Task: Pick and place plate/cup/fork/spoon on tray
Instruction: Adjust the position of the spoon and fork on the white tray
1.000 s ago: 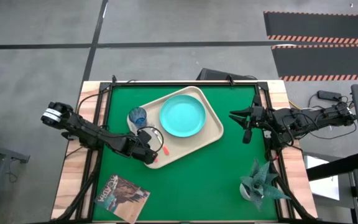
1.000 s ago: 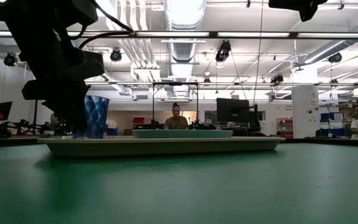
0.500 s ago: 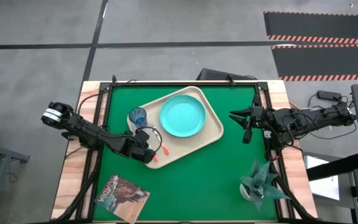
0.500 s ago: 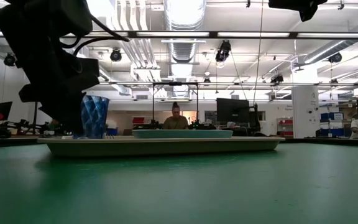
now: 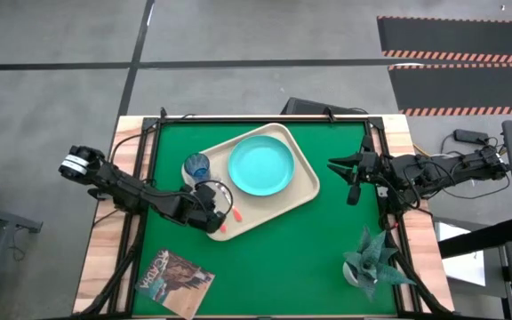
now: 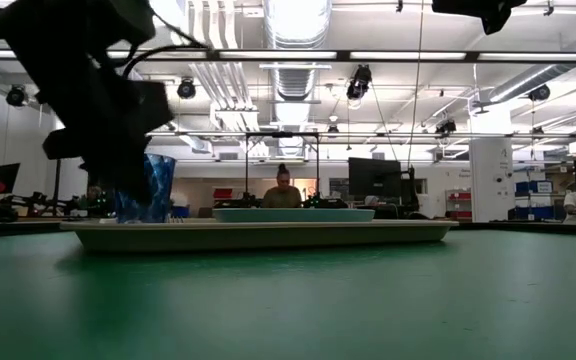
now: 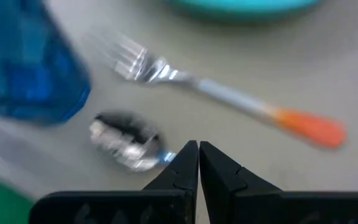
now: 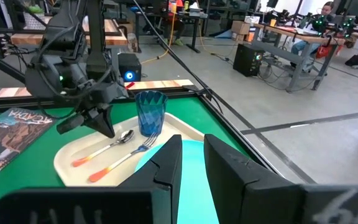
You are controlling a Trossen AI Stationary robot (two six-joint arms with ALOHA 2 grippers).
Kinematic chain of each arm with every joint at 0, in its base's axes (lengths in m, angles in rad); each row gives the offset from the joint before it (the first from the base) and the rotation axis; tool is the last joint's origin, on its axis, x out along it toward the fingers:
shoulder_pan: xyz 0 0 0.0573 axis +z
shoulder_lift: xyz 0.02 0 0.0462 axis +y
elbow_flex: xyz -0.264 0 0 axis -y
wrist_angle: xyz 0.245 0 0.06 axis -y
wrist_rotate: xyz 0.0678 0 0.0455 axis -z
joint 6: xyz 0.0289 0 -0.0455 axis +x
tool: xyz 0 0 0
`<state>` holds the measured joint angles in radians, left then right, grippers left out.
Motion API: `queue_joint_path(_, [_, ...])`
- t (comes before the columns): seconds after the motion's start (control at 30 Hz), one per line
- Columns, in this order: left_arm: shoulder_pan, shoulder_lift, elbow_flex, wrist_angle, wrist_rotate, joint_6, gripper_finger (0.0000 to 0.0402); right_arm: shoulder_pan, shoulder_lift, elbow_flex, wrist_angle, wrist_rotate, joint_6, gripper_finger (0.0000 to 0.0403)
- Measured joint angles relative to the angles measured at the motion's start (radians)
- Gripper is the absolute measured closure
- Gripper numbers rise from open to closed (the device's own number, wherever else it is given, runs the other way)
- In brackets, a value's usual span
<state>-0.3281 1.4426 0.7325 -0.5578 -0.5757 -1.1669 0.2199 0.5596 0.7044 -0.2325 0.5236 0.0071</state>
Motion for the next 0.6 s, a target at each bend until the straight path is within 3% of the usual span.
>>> queue_joint_path(0.27, [0.000, 0.010, 0.011, 0.275, -0.092, 0.127, 0.0402, 0.000, 0.000, 0.000, 0.000, 0.000, -0.007, 0.0344])
queue_joint_path(0.6, [0.000, 0.110, 0.018, 0.373, -0.136, 0.126, 0.0402, 0.000, 0.000, 0.000, -0.003, 0.000, -0.008, 0.0344])
